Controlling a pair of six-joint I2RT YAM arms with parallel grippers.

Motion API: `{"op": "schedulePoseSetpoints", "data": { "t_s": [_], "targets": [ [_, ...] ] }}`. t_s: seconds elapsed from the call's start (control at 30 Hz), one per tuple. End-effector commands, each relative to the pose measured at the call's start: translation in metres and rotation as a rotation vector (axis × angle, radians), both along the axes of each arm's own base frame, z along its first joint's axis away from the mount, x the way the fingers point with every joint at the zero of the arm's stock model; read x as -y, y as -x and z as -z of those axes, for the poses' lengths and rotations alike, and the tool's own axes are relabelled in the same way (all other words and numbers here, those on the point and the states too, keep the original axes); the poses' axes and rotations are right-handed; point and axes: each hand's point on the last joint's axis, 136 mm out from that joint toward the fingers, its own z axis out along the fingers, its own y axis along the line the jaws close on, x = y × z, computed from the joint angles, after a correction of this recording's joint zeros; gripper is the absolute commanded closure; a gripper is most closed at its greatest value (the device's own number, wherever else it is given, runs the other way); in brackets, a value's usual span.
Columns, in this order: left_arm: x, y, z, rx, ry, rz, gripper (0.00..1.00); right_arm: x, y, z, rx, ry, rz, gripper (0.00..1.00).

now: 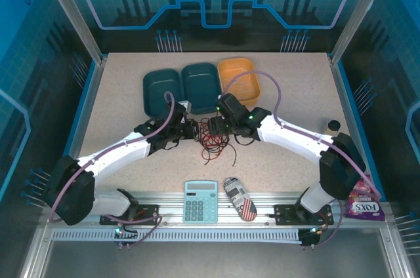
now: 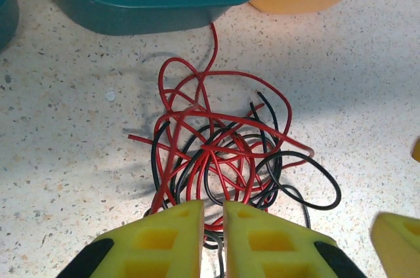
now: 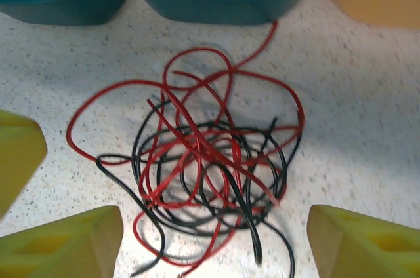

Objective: Untangle the cables

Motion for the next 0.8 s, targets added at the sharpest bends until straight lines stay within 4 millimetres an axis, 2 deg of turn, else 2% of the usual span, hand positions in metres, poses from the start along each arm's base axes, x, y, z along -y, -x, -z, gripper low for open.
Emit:
{"op": "schedulePoseSetpoints", "data": {
  "t_s": [0.0,0.1,0.13,0.17,0.23,0.3,0.5,0.67,0.77],
  "targets": [
    [-0.002,0.008,0.004,-0.023,0.018,0.006,0.87,-0.01,-0.014,0.004,-0.028,-0.02,-0.052,0.34],
    [-0.005,0.011,0.006,-0.022,0.019,-0.005,0.87,-0.013,-0.019,0.013,-0.056,-0.001,-0.075,0.37],
    [-0.008,0.01,0.006,-0.019,0.01,-0.014,0.79,-0.013,-0.021,0.015,-0.06,0.012,-0.083,0.37],
    [-0.01,0.01,0.008,-0.014,-0.001,-0.021,0.65,-0.013,-0.022,0.017,-0.063,0.026,-0.094,0.38],
    [-0.012,0.007,0.008,-0.008,-0.025,-0.022,0.56,-0.013,-0.023,0.022,-0.069,0.052,-0.11,0.39],
    [-0.014,0.004,0.012,-0.008,-0.056,-0.021,0.53,-0.014,-0.023,0.026,-0.077,0.07,-0.127,0.4],
    [-0.01,-0.007,0.029,-0.039,-0.107,0.007,0.55,-0.013,-0.022,0.039,-0.11,0.11,-0.151,0.42],
    [-0.004,-0.016,0.035,-0.051,-0.106,0.009,0.68,-0.012,-0.027,0.048,-0.128,0.131,-0.147,0.44],
    [-0.005,-0.019,0.031,-0.042,-0.107,0.005,0.81,-0.014,-0.031,0.051,-0.135,0.129,-0.15,0.52]
  ]
}}
